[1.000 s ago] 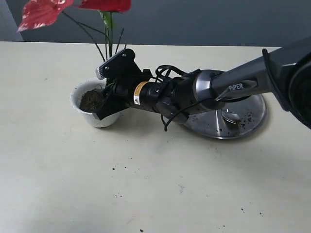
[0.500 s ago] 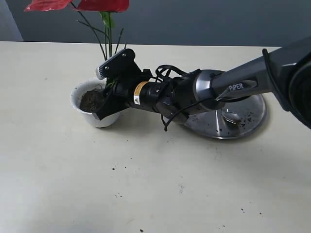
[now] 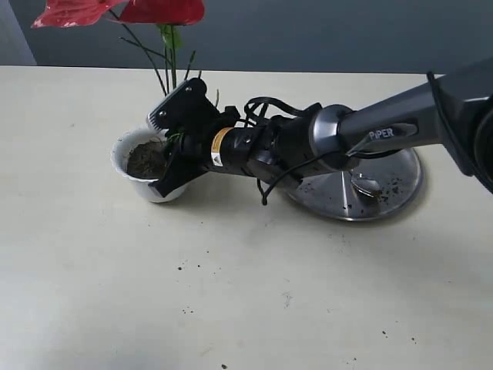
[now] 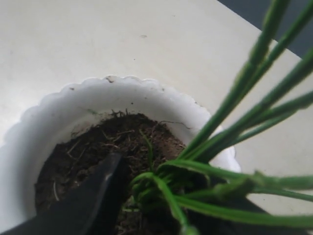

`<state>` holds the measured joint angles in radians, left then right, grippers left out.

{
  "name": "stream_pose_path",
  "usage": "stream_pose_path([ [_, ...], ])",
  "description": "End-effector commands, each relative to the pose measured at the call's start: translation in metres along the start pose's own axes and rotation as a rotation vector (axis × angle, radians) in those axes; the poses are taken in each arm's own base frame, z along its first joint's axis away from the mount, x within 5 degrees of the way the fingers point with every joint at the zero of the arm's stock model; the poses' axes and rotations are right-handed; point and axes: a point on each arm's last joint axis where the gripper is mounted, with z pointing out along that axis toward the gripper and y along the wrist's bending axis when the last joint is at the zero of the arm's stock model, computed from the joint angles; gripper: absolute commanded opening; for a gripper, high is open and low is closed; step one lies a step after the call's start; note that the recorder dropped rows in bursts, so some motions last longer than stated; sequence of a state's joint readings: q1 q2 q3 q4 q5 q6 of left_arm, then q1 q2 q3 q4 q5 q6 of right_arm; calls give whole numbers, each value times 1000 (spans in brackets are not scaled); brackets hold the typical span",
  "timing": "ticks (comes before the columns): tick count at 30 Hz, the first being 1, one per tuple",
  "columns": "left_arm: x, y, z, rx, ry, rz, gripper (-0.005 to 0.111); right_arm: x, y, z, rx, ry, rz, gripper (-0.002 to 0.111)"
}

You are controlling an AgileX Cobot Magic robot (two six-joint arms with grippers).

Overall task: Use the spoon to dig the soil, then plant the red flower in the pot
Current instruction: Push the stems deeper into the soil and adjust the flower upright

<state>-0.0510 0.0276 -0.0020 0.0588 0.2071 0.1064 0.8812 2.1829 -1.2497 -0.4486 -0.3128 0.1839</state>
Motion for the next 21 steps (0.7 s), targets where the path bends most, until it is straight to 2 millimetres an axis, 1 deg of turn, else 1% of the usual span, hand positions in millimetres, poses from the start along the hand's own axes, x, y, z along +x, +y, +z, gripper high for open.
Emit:
stream_pose_path([
  [1, 0, 0, 0, 1, -8, -9, 0, 52, 11, 5, -9, 316, -67, 39],
  [7, 0, 0, 0, 1, -8, -9, 0, 48, 11, 4, -7, 307, -68, 39],
  [10, 0, 0, 0, 1, -8, -9, 0, 39, 8, 2, 4, 291, -71, 39],
  [16, 0, 0, 0, 1, -8, -9, 0, 22, -1, 5, 50, 318, -70, 39],
  [21, 0, 0, 0, 1, -8, -9, 0, 15, 1, 6, 51, 307, -78, 47],
])
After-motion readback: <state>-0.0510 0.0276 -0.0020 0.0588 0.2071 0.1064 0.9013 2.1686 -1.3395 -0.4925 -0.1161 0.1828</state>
